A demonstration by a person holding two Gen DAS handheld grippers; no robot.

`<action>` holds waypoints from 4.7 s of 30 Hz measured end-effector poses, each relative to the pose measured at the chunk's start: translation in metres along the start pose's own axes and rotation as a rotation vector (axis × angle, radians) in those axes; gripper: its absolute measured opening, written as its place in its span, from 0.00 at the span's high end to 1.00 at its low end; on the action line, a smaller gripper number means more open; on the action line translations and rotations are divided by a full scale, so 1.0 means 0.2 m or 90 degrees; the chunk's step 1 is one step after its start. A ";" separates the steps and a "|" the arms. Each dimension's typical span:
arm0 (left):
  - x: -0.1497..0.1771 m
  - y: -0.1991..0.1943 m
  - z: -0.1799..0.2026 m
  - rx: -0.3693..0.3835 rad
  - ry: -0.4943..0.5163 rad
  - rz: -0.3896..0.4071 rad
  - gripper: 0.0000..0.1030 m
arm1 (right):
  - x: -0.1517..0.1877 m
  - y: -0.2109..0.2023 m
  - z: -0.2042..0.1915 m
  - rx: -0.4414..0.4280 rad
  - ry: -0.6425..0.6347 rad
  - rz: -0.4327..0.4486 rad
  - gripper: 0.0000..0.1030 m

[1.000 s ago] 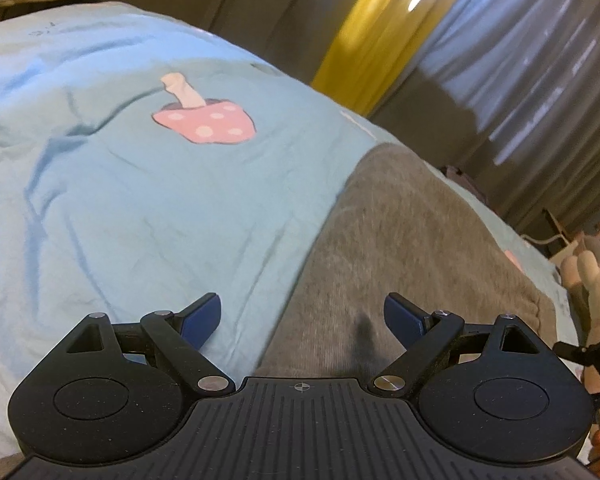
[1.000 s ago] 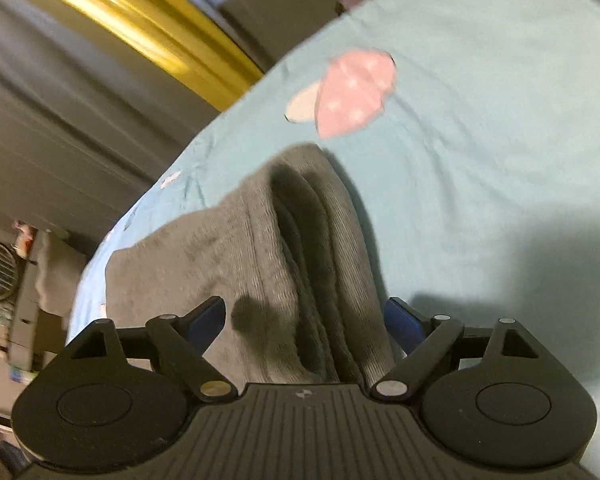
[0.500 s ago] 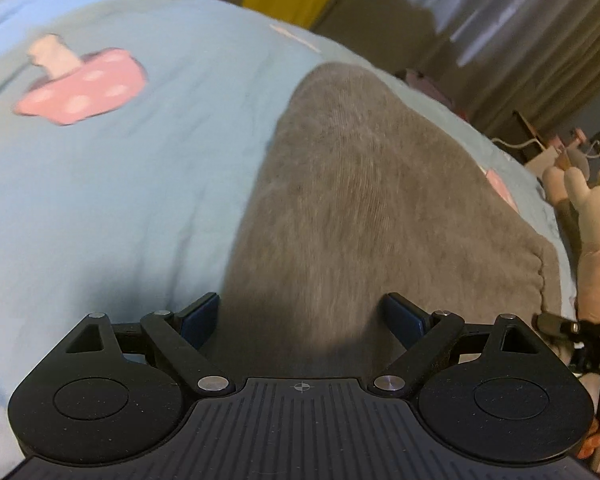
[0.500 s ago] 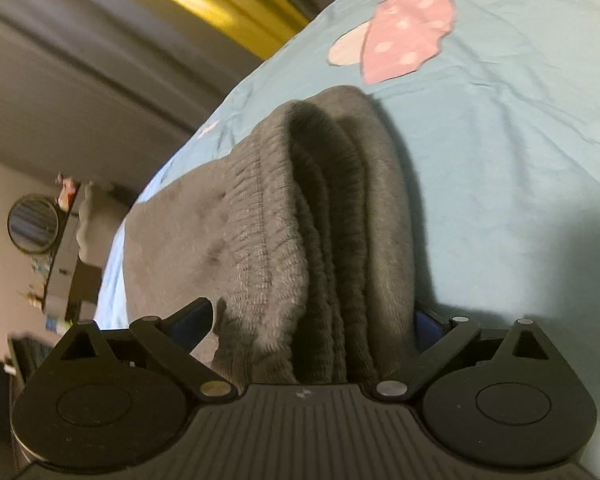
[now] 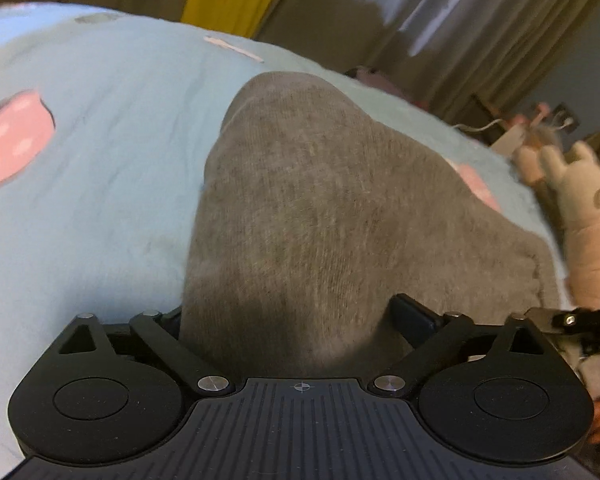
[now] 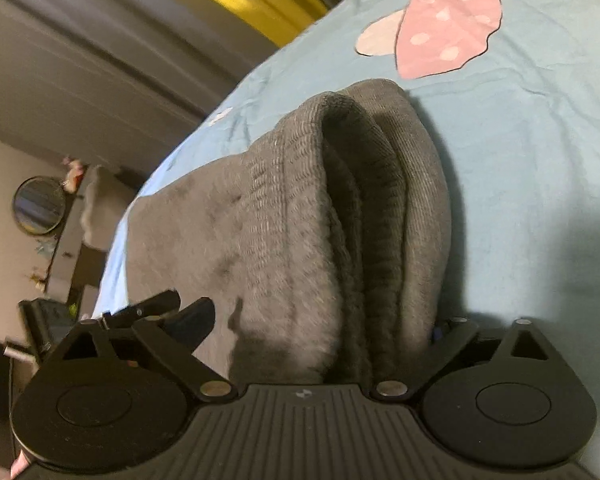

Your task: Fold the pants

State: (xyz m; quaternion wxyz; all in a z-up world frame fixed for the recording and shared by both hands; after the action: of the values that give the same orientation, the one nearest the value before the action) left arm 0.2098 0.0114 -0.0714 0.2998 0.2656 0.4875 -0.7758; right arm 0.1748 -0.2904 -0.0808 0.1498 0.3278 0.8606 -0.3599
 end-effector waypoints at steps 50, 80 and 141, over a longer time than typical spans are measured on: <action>0.15 -0.18 0.24 -0.174 0.099 0.051 0.05 | 0.22 -0.30 -0.01 0.344 -0.277 0.167 0.04; -0.17 0.10 0.37 -0.292 0.222 0.133 0.00 | 0.19 -0.27 0.15 0.269 -0.202 0.261 0.03; 0.56 -0.69 0.67 -0.156 0.204 -0.026 0.00 | 0.87 -0.44 -0.42 0.282 -0.408 0.120 0.04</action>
State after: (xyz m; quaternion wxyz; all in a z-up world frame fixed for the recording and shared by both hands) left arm 0.0181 -0.0858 -0.0163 0.2323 0.3371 0.6251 -0.6646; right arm -0.0154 -0.1972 -0.0619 0.3687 0.3007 0.6380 -0.6054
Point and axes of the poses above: each gripper's, at about its wrist camera, not at the fingertips, and y roughly the way its jaws point, z to its right, x to its underside, the point moved 3 cm from there along y, roughly the way its jaws point, and after that the axes turned 14 degrees about z, right-handed, at the moved point
